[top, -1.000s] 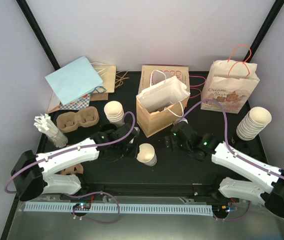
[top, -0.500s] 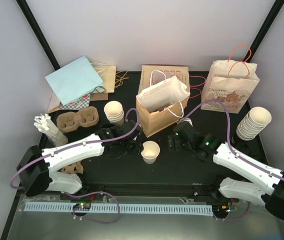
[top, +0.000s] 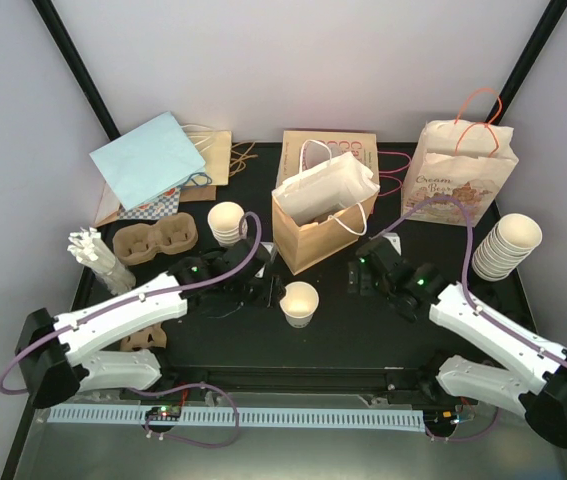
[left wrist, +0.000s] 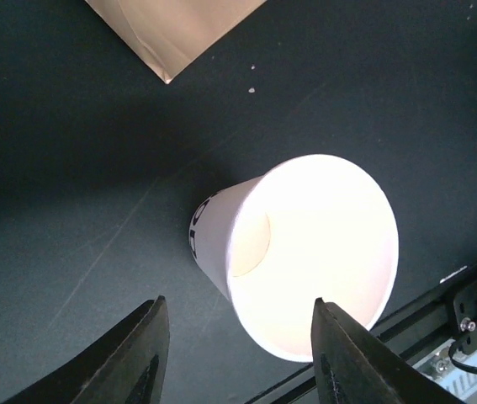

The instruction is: Pack the takeout coffee

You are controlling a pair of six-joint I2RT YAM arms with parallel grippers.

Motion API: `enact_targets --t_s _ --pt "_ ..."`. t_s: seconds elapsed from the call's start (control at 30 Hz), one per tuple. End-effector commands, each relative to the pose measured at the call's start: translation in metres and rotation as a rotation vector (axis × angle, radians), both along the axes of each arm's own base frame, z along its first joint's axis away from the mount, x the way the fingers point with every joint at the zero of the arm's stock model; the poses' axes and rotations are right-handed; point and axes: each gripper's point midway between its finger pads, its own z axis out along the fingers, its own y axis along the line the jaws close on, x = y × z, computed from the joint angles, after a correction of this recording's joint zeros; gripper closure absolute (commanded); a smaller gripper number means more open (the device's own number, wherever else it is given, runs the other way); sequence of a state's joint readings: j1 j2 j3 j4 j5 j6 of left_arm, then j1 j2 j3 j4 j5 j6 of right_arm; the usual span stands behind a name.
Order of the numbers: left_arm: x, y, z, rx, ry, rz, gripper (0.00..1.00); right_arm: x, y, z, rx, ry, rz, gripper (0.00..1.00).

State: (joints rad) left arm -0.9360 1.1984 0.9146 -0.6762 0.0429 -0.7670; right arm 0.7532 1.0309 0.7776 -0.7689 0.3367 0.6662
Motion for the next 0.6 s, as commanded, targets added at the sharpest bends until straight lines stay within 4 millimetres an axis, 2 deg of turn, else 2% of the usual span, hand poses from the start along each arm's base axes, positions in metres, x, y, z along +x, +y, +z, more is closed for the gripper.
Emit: enact_targets --t_s 0.0,0.2,0.37,0.5,0.57 --pt "0.002 0.012 0.025 -0.011 -0.054 0.022 0.5 0.001 -0.014 0.001 -0.007 -0.001 -0.089 0.0" --pt "0.001 0.029 0.037 -0.009 -0.111 0.047 0.42 0.004 -0.025 0.004 -0.057 0.011 -0.169 0.0" --pt "0.0 0.043 0.046 -0.022 -0.163 0.076 0.26 0.01 -0.034 0.003 -0.105 -0.024 -0.197 0.0" --pt "-0.003 0.057 0.054 -0.036 -0.198 0.096 0.12 0.01 -0.049 0.008 -0.108 -0.044 -0.28 0.0" --pt "-0.005 0.061 0.056 -0.037 -0.208 0.098 0.1 0.01 -0.067 0.007 -0.115 -0.02 -0.369 0.01"
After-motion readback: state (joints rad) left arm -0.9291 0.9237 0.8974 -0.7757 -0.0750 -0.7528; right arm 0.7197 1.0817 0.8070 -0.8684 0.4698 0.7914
